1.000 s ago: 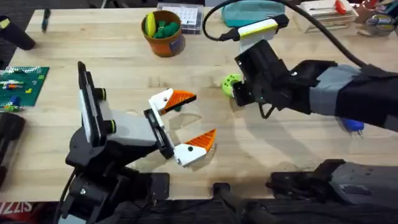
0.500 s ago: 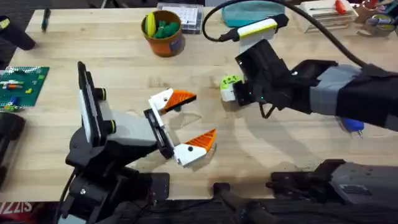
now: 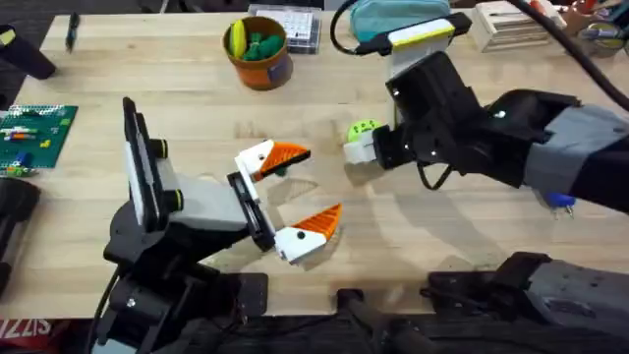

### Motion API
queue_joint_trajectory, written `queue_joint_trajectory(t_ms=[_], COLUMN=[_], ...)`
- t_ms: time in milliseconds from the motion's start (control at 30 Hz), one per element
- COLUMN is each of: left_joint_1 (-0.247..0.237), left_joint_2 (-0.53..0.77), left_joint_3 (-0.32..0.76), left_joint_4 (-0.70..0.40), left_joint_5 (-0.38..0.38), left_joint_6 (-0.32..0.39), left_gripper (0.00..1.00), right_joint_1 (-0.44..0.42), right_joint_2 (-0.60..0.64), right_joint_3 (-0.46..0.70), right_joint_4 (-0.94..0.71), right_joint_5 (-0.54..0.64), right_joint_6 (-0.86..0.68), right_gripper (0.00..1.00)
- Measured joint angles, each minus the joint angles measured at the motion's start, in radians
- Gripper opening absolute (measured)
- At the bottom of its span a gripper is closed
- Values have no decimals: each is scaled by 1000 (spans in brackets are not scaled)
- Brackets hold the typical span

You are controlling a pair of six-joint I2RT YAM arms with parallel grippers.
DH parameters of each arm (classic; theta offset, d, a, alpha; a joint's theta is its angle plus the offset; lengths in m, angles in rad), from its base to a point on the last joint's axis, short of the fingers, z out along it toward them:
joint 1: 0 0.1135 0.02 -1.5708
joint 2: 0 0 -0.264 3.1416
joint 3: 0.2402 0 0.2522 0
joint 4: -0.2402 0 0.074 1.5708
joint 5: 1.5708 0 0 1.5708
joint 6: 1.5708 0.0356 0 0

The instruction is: Pick up the gripper from the table and insert it into the empty holder that is missing its gripper. Then pick up a screw, insert it into the mounting hole, and use the screwdriver to tighten it. Finally, clean up the table by picking up the vegetable and placing it into the bucket.

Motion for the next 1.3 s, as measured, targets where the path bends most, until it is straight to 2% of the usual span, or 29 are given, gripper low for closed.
queue_joint_trajectory(t_ms=[67,267,500,767,1000,1100,1300], left_joint_1=[0,0,0,0,0,0,0], left_joint_2=[0,0,0,0,0,0,0], left_joint_3=[0,0,0,0,0,0,0], left_joint_4=[0,0,0,0,0,0,0], left_joint_5=[0,0,0,0,0,0,0], left_joint_6=[0,0,0,0,0,0,0], left_gripper=[986,986,986,986,986,986,987], right_joint_1=[0,0,0,20,93,96,75], right_joint_2=[1,38,183,187,187,187,187], right_joint_3=[8,89,256,259,178,169,168], right_joint_4=[-22,-90,-269,-281,-151,-136,-133], right_joint_5=[-32,-80,-97,-22,20,24,37], right_joint_6=[3,4,53,154,222,233,242], right_gripper=[989,994,994,994,994,994,836])
